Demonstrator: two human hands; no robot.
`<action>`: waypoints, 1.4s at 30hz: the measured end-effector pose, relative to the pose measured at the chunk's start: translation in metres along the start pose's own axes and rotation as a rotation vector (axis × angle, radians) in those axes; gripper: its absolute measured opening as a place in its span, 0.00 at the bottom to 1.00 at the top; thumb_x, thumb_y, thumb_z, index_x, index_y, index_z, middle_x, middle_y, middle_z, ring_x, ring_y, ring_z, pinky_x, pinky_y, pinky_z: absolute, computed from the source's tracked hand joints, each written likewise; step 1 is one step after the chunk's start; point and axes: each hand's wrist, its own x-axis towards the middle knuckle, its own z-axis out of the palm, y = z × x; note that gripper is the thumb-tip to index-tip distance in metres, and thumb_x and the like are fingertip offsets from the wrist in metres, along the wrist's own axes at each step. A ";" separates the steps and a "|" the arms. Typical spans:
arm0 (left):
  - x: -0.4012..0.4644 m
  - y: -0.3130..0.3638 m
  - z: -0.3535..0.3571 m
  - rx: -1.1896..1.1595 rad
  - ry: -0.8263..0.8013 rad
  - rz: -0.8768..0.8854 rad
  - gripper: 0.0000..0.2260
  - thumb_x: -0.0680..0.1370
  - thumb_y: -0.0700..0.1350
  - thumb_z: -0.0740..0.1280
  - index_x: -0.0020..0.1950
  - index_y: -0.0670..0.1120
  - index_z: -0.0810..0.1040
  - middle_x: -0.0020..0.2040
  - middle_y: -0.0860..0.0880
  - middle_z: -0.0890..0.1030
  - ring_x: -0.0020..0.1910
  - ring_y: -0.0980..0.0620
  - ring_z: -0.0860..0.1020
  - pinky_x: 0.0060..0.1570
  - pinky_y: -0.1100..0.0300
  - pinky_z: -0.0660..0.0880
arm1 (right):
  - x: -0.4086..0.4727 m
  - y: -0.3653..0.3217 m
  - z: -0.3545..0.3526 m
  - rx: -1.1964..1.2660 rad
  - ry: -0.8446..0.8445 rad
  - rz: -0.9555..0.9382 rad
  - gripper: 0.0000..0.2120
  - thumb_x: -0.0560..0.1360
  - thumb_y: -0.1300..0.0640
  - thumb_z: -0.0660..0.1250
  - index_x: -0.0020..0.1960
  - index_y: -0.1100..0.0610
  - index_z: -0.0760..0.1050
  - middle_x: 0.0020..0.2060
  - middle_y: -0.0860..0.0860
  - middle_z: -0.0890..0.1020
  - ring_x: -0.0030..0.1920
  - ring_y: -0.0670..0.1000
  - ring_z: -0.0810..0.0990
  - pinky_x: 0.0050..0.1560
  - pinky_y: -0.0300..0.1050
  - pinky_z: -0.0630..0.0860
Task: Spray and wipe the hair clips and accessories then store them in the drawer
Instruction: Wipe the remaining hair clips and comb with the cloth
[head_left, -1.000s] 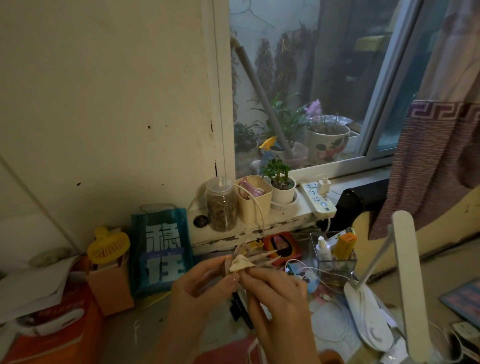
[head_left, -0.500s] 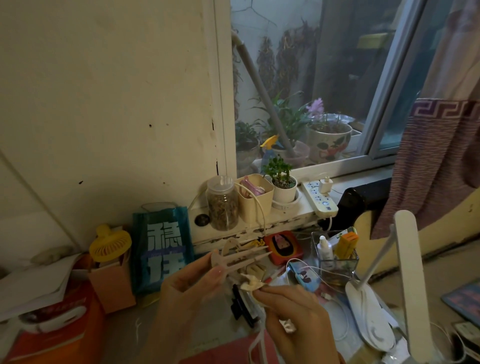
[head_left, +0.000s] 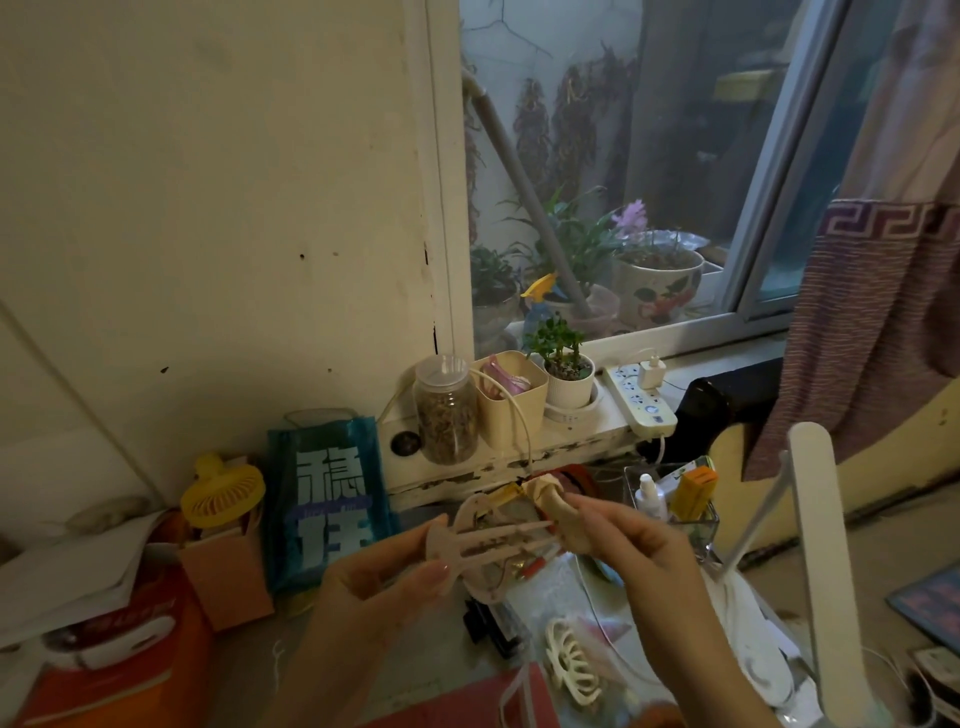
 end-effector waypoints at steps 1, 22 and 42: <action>-0.001 0.001 -0.001 0.008 -0.002 0.009 0.18 0.54 0.48 0.77 0.44 0.55 0.86 0.48 0.49 0.85 0.46 0.52 0.83 0.36 0.66 0.78 | 0.001 0.000 -0.001 0.030 -0.040 0.053 0.12 0.74 0.54 0.62 0.49 0.57 0.84 0.43 0.50 0.86 0.46 0.44 0.83 0.43 0.33 0.76; 0.002 -0.001 -0.010 0.087 -0.119 0.066 0.28 0.45 0.56 0.80 0.44 0.53 0.86 0.48 0.51 0.85 0.48 0.55 0.82 0.40 0.69 0.77 | 0.007 0.022 -0.007 0.054 -0.266 0.056 0.21 0.58 0.48 0.74 0.50 0.51 0.84 0.43 0.55 0.85 0.45 0.50 0.82 0.44 0.38 0.77; 0.005 0.004 0.003 0.010 0.010 -0.235 0.20 0.64 0.55 0.68 0.49 0.45 0.82 0.45 0.45 0.86 0.44 0.46 0.84 0.39 0.58 0.80 | 0.002 0.030 -0.021 -0.073 -0.174 -0.317 0.17 0.60 0.40 0.76 0.39 0.53 0.85 0.39 0.52 0.84 0.44 0.55 0.82 0.46 0.47 0.78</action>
